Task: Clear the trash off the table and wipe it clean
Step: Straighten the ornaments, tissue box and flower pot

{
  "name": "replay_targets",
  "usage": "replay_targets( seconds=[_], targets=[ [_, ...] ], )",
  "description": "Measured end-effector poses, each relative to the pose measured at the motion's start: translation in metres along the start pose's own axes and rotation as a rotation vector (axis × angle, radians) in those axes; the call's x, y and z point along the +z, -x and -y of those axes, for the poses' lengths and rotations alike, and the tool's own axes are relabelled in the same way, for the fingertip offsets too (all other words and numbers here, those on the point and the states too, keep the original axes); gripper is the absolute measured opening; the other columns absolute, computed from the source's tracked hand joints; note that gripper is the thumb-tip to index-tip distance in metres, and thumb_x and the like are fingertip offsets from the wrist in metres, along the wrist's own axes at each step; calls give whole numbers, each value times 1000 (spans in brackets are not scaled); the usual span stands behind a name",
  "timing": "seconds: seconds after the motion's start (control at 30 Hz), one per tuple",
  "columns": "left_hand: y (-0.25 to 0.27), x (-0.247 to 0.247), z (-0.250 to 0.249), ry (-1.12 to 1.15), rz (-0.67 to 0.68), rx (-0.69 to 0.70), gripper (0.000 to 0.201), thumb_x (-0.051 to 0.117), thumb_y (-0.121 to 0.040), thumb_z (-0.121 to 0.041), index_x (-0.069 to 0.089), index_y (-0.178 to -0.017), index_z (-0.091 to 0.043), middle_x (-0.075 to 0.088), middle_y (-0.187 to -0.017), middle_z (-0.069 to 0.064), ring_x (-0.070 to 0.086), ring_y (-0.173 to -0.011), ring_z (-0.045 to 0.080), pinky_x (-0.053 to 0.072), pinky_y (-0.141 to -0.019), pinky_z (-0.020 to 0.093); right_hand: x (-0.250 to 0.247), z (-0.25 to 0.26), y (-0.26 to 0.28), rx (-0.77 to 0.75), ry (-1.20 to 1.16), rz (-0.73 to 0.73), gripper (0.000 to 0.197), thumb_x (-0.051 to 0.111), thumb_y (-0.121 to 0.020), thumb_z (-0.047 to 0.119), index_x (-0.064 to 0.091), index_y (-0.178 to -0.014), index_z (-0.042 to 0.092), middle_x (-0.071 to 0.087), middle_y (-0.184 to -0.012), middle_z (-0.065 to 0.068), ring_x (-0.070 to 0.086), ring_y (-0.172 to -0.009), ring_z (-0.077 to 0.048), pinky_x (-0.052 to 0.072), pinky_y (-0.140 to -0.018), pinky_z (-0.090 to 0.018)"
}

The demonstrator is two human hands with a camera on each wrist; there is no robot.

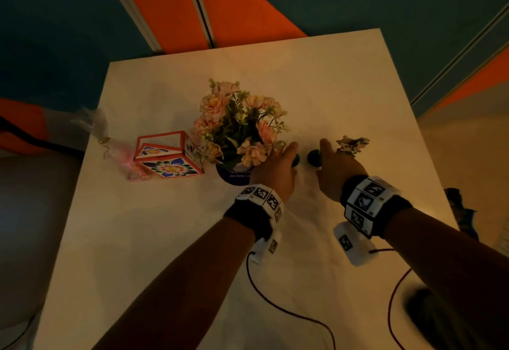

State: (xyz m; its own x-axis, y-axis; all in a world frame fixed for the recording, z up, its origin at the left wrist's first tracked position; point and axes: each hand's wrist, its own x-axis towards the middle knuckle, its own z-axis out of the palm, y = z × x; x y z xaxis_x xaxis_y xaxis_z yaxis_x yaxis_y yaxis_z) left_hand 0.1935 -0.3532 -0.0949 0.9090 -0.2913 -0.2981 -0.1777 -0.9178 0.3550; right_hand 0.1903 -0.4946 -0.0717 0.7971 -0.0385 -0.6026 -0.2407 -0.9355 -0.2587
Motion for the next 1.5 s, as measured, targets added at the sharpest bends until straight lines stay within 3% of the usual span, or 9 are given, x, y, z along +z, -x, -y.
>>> replay_targets(
  seconds=[0.23,0.33,0.47,0.8,0.97,1.13,1.27,1.37,1.5],
  targets=[
    [-5,7,-2,28,-76,17,46,48,-95,-22,39,-140,-28,40,-143,-1,47,-124,27,39,-96,40,2,-3,-11,-56,-3,-6,58,46,-97,21,17,-146,12,58,-116,-18,59,-85,-31,44,-65,-32],
    [-11,8,4,61,-118,-3,45,49,-93,-20,44,-138,-24,46,-141,4,45,-127,29,37,-102,40,3,0,-15,-80,13,-2,60,46,-97,21,16,-147,9,57,-121,-19,61,-99,-35,47,-69,-34],
    [-19,10,13,88,-152,-36,47,54,-89,-18,49,-135,-22,48,-141,8,40,-132,30,32,-110,44,3,8,-18,-101,27,-12,57,45,-97,23,19,-145,8,58,-121,-20,62,-100,-36,48,-68,-34],
    [-17,10,6,100,-137,-34,51,51,-92,-15,40,-142,-21,42,-145,6,38,-134,27,30,-109,39,3,6,-16,-126,-18,-51,39,44,-98,24,31,-130,7,61,-110,-20,62,-91,-36,41,-62,-33],
    [-16,8,4,113,-161,-35,52,51,-91,-13,41,-142,-20,43,-144,8,37,-135,28,29,-112,42,2,3,-4,-160,-67,-59,58,46,-97,23,17,-145,14,62,-104,-17,60,-83,-33,43,-65,-32],
    [-3,5,1,25,-63,-65,64,49,-94,-14,21,-148,-33,18,-157,-1,24,-141,27,30,-108,41,15,-34,38,-124,-235,-89,41,53,-94,24,34,-129,18,67,-94,-11,62,-89,-31,45,-72,-32],
    [10,5,-8,3,-92,-3,68,51,-93,-17,16,-148,-37,4,-159,-8,44,-130,22,43,-96,40,19,-68,54,-10,-400,-193,35,60,-90,19,40,-118,17,65,-81,-3,60,-75,-26,51,-74,-38],
    [9,8,-16,15,-96,62,66,53,-92,-17,21,-147,-33,7,-159,-8,56,-117,25,52,-81,37,17,-76,50,12,-471,-249,39,65,-87,21,41,-116,15,63,-81,-3,62,-69,-28,54,-73,-43],
    [-4,5,-28,16,-45,79,63,53,-93,-18,24,-147,-27,23,-154,-4,49,-124,27,50,-86,41,5,-70,23,71,-542,-286,59,71,-83,28,37,-130,17,63,-89,-4,62,-77,-29,52,-73,-40]
  ],
)
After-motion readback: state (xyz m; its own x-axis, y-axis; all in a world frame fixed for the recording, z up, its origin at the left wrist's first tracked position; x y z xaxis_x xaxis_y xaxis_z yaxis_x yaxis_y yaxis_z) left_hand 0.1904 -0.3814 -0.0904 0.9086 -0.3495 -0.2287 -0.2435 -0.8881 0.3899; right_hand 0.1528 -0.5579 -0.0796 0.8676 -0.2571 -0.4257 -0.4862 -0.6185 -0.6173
